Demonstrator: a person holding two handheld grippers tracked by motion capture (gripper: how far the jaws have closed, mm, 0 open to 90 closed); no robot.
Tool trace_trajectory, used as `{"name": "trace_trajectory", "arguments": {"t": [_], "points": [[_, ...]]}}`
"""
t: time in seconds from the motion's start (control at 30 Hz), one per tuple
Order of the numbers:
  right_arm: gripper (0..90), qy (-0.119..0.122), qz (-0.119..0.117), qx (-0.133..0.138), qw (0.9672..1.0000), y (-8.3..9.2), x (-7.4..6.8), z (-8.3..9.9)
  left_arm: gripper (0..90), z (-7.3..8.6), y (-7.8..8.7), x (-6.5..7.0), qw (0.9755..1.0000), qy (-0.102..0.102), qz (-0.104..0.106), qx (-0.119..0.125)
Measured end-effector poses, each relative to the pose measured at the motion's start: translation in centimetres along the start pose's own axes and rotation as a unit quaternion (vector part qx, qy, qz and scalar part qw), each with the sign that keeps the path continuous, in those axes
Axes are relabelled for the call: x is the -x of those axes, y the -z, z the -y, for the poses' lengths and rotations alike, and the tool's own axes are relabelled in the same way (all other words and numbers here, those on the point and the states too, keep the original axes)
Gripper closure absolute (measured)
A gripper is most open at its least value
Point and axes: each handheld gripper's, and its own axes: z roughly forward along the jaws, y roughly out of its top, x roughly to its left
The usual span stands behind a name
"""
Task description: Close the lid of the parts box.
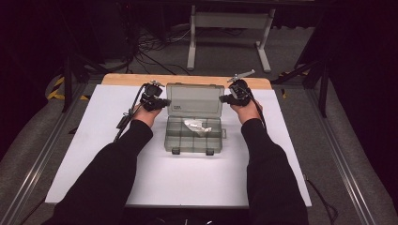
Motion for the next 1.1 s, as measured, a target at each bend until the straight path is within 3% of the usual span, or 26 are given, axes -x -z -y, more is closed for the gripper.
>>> {"name": "trace_trajectory", "arguments": {"t": [0.87,1.1], "points": [[90.0,0.022,-0.025,0.037,0.9988,4.0,-2.4,0.4,89.6,1.1,3.6,0.9,0.9985,-0.013,0.030,0.044],[90.0,0.027,-0.032,0.041,0.9983,4.9,-3.2,0.7,89.6,1.3,4.7,1.5,0.9977,-0.031,0.032,0.051]]}}
